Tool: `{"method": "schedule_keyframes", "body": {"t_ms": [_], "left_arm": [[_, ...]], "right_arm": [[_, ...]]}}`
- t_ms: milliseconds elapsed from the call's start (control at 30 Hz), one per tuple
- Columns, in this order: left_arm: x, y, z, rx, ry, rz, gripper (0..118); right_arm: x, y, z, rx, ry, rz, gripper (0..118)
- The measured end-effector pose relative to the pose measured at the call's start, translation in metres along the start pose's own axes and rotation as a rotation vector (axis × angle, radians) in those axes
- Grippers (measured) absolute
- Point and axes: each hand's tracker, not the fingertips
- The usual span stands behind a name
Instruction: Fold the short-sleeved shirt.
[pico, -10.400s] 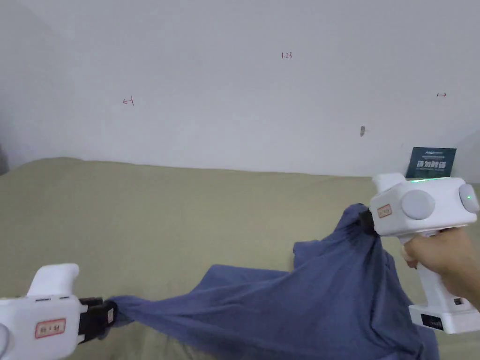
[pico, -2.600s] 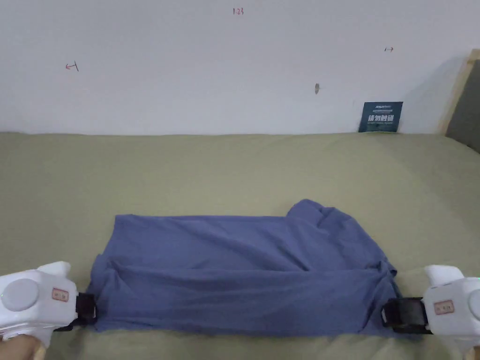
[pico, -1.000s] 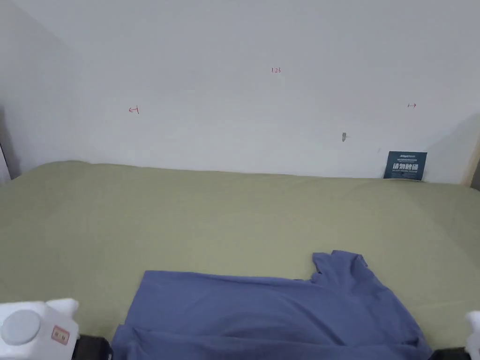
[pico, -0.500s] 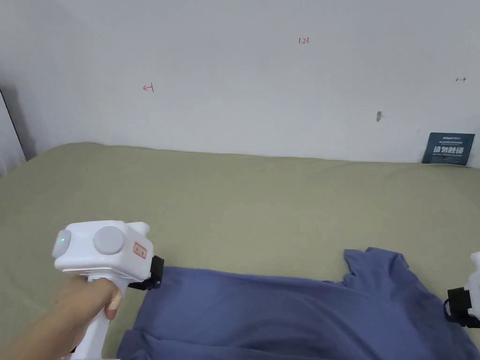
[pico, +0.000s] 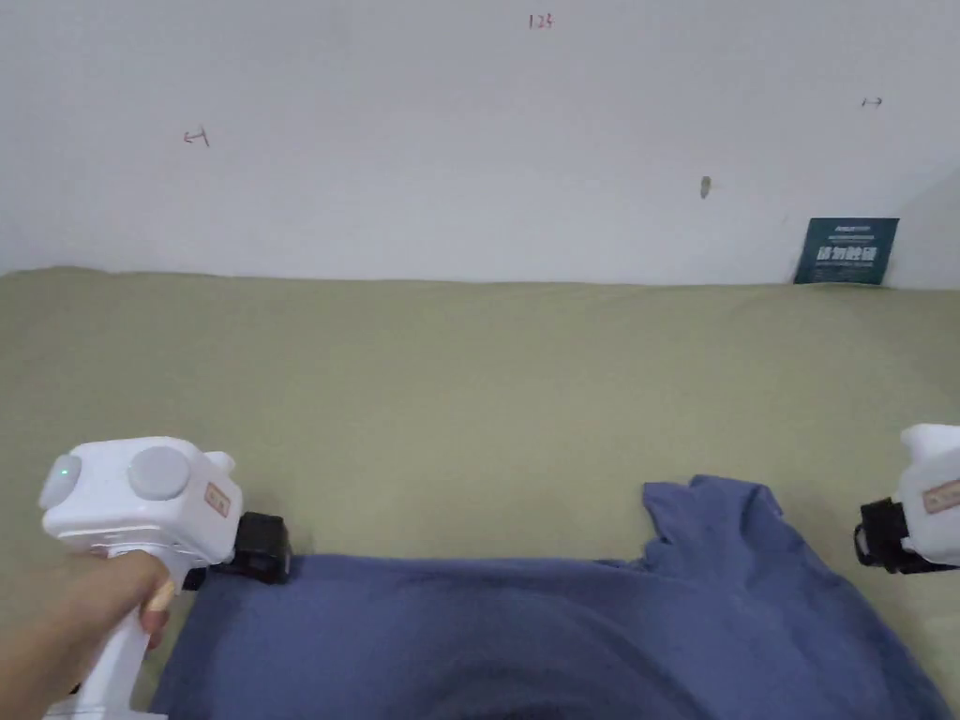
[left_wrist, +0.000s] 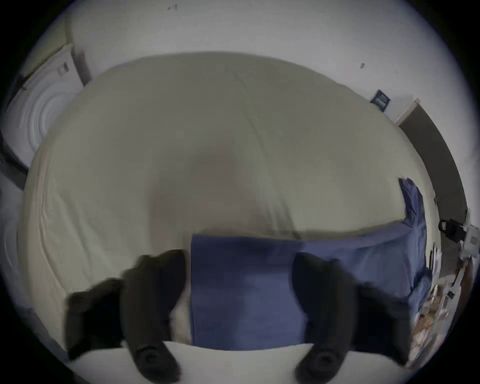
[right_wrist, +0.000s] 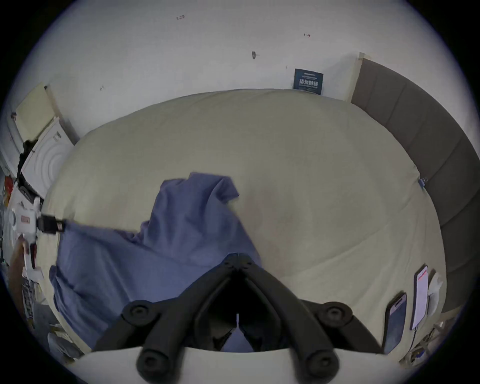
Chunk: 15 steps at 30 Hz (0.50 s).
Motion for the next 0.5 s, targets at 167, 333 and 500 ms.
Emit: {"method": "schedule_keyframes", "body": {"t_ms": [167, 333, 500], "left_arm": [[-0.002, -0.003, 0.006, 0.041, -0.006, 0.006, 2], [-0.004, -0.003, 0.008, 0.048, -0.014, -0.017, 2], [-0.002, -0.004, 0.005, 0.075, -0.005, -0.045, 2]], "right_arm": [[0.005, 0.022, -0.038, -0.037, -0.016, -0.030, 45], [-0.003, 0.020, -0.079, -0.091, 0.070, -0.010, 102], [-0.016, 0.006, -0.110, -0.165, -0.049, 0.040, 73]]}}
